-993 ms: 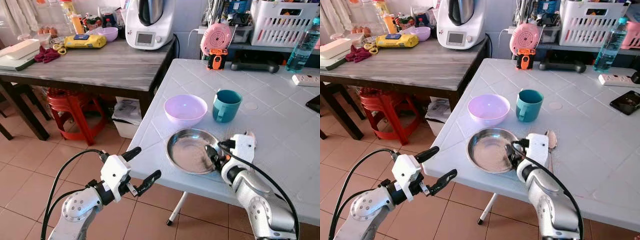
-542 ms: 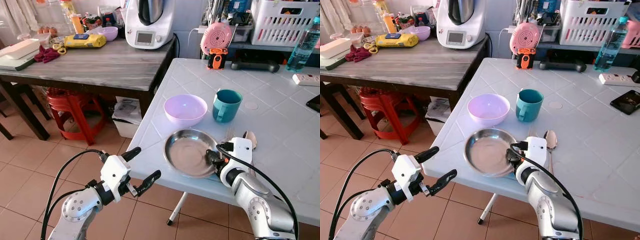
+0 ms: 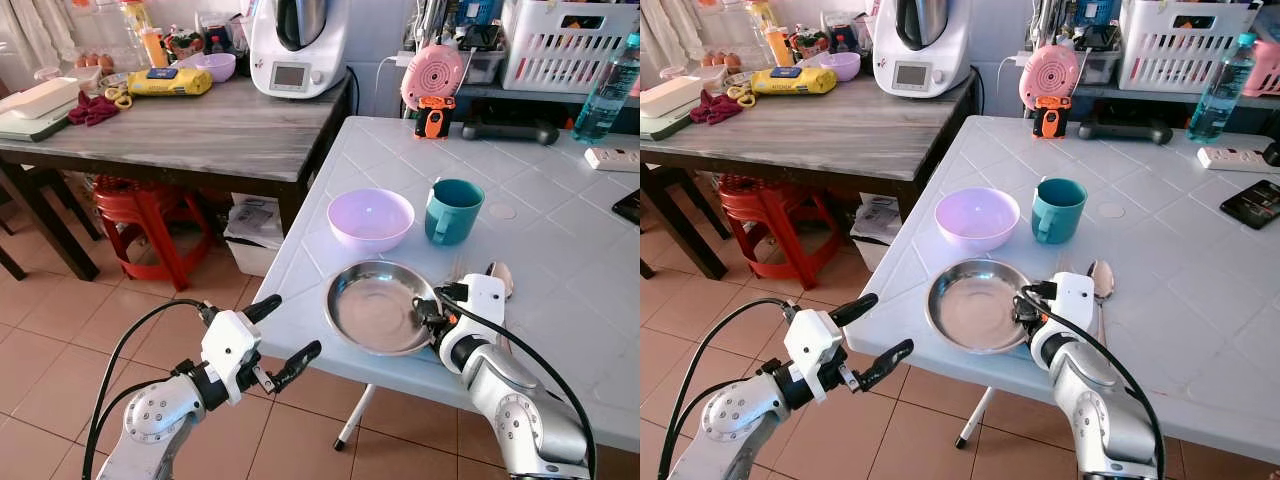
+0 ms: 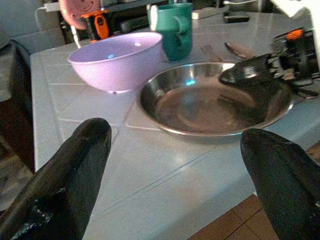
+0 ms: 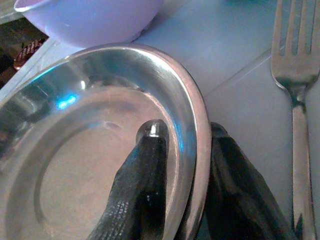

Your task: Setting the table

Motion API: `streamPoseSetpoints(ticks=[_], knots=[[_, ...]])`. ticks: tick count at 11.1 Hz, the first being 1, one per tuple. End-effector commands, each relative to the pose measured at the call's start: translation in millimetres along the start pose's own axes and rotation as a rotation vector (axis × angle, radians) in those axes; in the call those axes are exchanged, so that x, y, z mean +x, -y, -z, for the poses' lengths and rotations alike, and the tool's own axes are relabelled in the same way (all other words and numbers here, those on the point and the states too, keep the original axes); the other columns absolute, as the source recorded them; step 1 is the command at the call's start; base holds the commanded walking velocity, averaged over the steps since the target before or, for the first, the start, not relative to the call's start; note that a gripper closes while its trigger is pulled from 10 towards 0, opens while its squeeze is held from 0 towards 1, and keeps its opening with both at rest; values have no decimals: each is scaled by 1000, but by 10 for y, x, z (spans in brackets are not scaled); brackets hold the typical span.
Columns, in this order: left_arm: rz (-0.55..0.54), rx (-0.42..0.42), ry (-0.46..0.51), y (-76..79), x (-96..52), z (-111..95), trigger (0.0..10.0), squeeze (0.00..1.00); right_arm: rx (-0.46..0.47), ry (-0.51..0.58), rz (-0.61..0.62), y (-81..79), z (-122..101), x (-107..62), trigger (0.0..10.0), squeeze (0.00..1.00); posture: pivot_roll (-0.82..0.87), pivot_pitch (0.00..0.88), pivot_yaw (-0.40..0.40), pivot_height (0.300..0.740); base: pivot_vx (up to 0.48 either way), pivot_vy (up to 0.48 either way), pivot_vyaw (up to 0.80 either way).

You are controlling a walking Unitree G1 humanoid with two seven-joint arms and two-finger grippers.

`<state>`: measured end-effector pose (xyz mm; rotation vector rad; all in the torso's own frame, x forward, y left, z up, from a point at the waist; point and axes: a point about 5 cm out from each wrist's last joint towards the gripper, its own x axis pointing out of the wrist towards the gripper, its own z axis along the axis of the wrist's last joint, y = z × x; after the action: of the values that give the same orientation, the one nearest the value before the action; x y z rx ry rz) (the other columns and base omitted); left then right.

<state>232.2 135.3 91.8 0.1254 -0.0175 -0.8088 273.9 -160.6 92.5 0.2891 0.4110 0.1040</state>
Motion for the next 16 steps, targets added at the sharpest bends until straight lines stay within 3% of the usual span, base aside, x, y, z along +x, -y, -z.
streamPoseSetpoints(ticks=[1, 2, 4, 5, 7, 9, 16], knots=[[-79, 7, -14, -107, -15, 21, 10000, 0, 6, 29, 2, -21, -48, -12, 0, 0, -34, 0, 73, 740, 0, 0, 0], [-219, -6, -34, -275, -8, 55, 10000, 0, 25, 71, -25, -83, -86, -34, 0, 0, -34, 0, 71, 740, 0, 0, 0], [-375, -7, -48, -484, -6, 63, 10000, 0, 26, 167, -64, -179, -175, -85, 1647, 0, -35, 0, 69, 740, 0, 0, 0], [-467, -19, -55, -604, -13, 61, 10000, 0, 32, 221, -94, -241, -231, -123, 10000, 0, -34, 0, 66, 740, 0, 0, 0], [-533, -57, -43, -675, 13, 59, 10000, 0, 4, 315, -90, -281, -327, -187, 10000, 0, -33, 0, 61, 740, 0, 0, 0], [-558, -102, -14, -658, 64, 30, 10000, 0, -5, 320, -81, -323, -275, -217, 10000, 0, -27, 0, 58, 740, 0, 0, 0], [-551, -102, 0, -696, 118, -3, 10000, 0, -30, 362, -72, -344, -322, -177, 10000, 0, -29, 0, 68, 740, 0, 335, -728]])
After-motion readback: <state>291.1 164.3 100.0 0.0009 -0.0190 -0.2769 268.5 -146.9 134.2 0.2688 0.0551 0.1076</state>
